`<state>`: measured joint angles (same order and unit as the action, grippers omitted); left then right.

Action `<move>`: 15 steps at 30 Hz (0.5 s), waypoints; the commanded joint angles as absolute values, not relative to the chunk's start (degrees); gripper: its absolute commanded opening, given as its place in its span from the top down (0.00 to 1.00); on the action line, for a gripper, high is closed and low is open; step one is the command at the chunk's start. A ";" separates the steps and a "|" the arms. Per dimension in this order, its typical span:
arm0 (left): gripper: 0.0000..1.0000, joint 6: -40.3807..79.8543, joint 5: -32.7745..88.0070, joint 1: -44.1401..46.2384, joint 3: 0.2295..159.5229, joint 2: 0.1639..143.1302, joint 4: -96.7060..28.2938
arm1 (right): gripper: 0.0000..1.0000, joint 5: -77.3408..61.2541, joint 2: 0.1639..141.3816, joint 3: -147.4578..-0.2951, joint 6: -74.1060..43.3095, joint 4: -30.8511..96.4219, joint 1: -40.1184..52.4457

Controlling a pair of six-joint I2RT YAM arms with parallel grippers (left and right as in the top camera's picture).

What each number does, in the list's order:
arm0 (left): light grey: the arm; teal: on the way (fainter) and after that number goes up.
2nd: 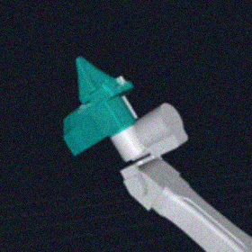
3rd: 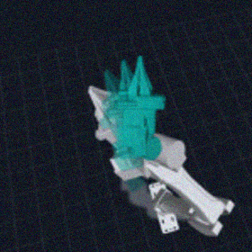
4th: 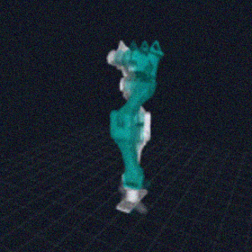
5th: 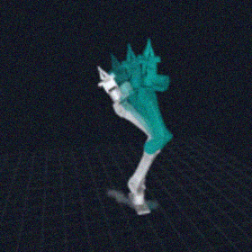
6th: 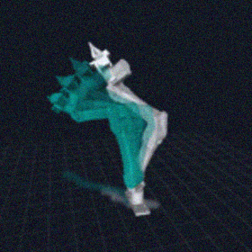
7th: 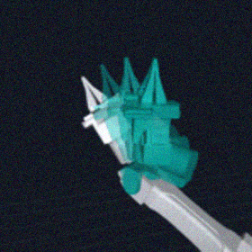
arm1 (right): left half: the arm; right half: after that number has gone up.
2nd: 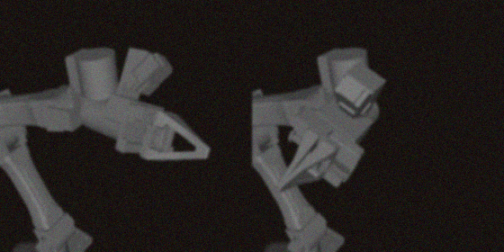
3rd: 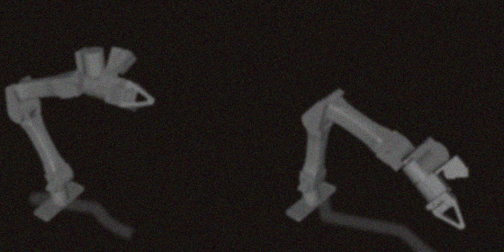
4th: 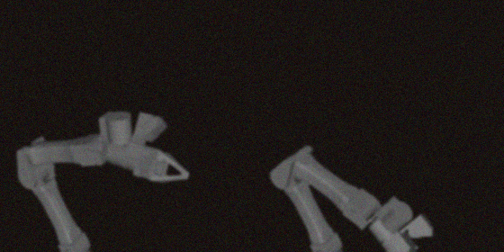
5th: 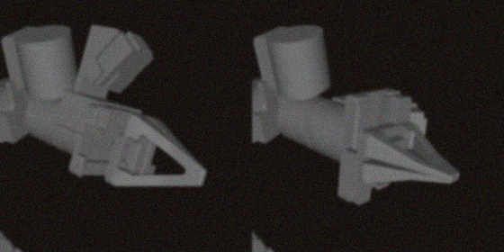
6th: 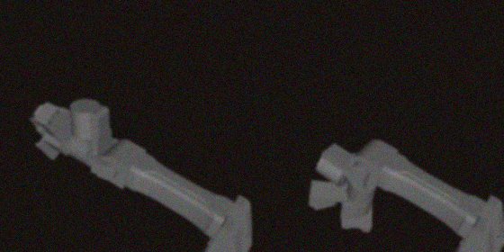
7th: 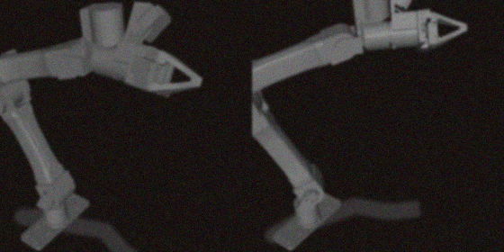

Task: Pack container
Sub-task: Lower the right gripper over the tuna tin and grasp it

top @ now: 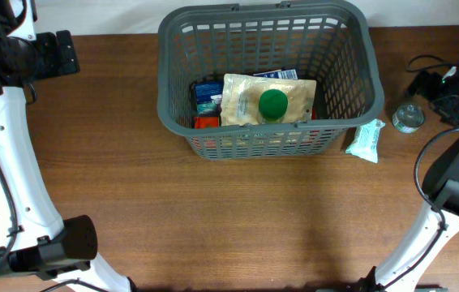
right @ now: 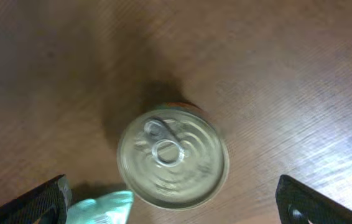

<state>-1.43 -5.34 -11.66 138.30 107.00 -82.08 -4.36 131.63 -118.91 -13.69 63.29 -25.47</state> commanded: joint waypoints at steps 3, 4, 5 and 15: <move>0.01 -0.64 -4.78 -11.79 138.08 107.15 -82.13 | 0.01 -4.75 133.58 -118.91 -14.09 62.06 -23.09; 0.01 -0.64 -4.78 -11.79 138.08 107.15 -82.13 | 0.01 -4.01 134.17 -118.91 -14.44 62.11 -22.90; 0.01 -0.64 -4.78 -11.77 138.08 107.15 -82.13 | 0.01 -3.57 134.56 -118.91 -14.50 62.22 -22.87; 0.01 -0.64 -4.78 -11.79 138.08 107.15 -82.15 | 0.02 -2.57 137.05 -118.91 -14.48 62.59 -23.27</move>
<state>-1.43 -5.34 -11.66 138.30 107.00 -82.08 -3.81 136.29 -118.91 -13.74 62.61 -23.00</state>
